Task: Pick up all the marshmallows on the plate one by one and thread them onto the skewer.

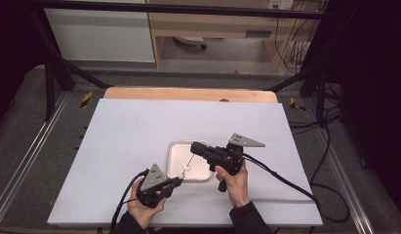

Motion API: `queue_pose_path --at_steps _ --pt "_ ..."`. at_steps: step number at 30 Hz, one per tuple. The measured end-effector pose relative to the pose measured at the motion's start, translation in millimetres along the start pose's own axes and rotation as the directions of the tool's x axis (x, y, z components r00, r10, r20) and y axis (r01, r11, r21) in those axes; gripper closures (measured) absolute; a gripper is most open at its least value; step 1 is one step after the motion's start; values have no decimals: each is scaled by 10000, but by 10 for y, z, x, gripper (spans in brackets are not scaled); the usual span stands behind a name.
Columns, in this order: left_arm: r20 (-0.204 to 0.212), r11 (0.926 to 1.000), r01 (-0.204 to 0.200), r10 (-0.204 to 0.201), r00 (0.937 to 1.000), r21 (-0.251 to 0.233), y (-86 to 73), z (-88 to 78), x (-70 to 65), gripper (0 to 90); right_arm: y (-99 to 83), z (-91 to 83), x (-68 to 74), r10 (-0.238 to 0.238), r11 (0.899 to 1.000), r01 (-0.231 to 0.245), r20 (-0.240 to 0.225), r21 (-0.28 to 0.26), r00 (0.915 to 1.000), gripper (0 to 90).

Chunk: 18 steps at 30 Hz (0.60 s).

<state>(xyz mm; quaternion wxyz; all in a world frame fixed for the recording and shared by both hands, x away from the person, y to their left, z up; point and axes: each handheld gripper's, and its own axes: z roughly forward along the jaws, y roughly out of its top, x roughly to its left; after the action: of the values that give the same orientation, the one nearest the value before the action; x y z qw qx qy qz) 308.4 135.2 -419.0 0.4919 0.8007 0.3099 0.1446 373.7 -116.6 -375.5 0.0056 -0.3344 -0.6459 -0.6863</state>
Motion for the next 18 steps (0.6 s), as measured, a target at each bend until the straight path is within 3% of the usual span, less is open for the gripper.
queue_pose_path --at_steps 18 --pt "-47 10000 41 -41 10000 18 3 11 -11 895 -59 21 20 -313 9994 313 21 -114 9995 818"
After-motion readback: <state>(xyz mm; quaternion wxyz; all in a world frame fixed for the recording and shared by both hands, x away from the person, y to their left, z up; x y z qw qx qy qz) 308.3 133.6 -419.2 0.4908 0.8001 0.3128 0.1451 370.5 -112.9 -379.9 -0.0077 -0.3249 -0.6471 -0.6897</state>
